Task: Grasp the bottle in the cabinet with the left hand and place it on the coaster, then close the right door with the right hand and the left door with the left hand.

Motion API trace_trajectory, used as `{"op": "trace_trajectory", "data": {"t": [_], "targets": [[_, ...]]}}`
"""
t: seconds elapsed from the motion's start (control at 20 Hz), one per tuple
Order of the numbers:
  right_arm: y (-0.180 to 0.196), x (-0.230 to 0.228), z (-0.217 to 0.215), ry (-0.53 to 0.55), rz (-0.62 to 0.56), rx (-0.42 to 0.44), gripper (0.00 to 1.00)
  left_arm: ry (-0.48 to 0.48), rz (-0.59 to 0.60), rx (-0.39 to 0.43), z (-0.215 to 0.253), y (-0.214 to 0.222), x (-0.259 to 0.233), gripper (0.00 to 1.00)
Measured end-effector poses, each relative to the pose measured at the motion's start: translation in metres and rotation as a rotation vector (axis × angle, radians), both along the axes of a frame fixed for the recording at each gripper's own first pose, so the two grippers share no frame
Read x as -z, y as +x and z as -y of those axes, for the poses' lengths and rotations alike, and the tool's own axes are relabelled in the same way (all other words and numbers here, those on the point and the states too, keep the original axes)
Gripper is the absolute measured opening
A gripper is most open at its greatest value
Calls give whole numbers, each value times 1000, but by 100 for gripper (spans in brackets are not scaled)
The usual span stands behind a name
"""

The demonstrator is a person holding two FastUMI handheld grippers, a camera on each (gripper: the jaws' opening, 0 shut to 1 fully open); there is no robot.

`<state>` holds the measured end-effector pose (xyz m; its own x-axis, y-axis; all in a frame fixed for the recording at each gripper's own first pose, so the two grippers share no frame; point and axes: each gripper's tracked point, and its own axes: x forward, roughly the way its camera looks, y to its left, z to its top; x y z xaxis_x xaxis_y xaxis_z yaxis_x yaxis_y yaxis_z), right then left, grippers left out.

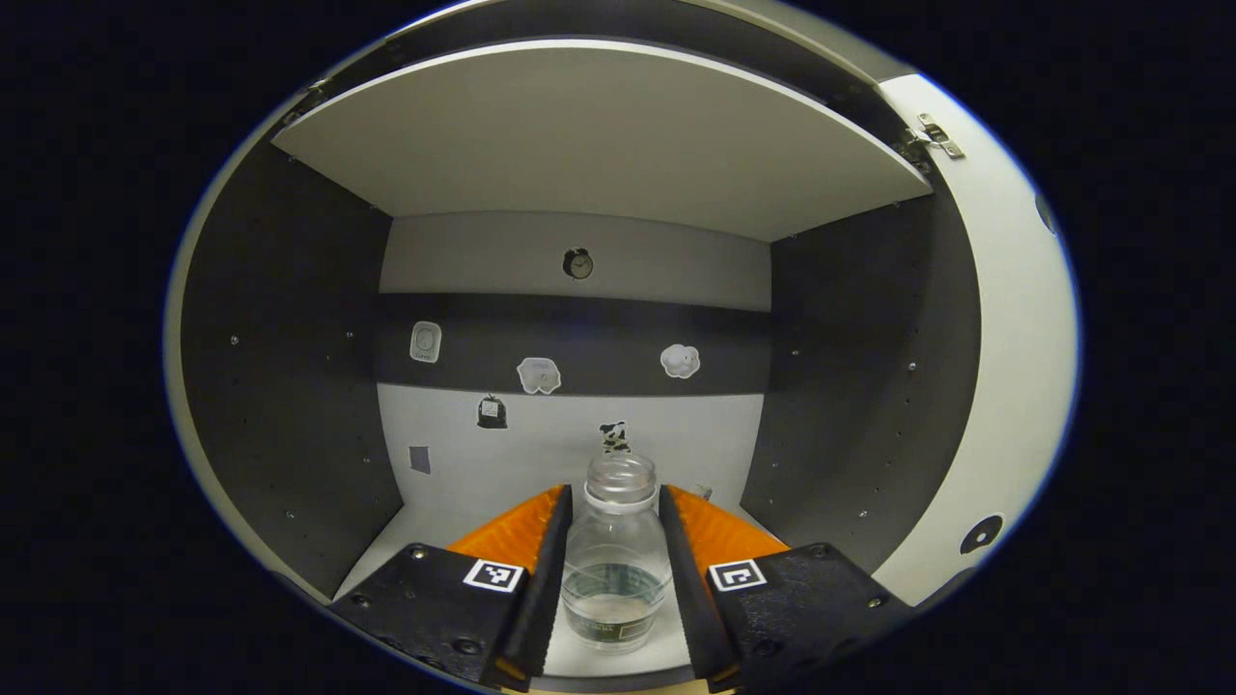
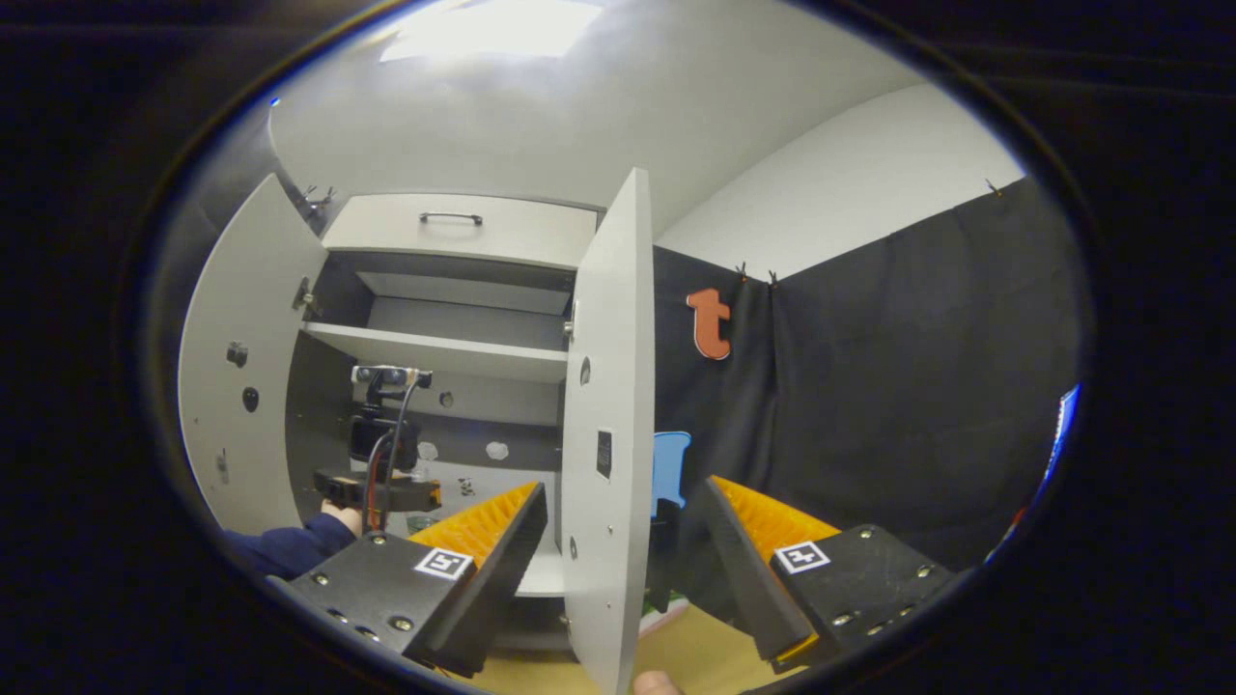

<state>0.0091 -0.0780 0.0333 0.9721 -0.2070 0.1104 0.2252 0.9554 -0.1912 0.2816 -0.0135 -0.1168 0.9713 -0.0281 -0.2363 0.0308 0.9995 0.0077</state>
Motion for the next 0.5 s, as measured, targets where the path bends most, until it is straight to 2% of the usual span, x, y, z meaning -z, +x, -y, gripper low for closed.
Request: {"op": "trace_trajectory", "data": {"t": [0.2,0.25,0.3,0.5], "targets": [[2,-5,-1,15,15,-21,98,3,29,36,4,-17,-20,54],[2,-7,-1,19,17,-30,94,-1,32,47,6,-24,-25,54],[3,-6,-3,24,17,-40,98,-6,37,60,7,-33,-30,54],[5,-2,-8,38,4,-85,98,-27,42,95,7,-72,-44,54]]}}
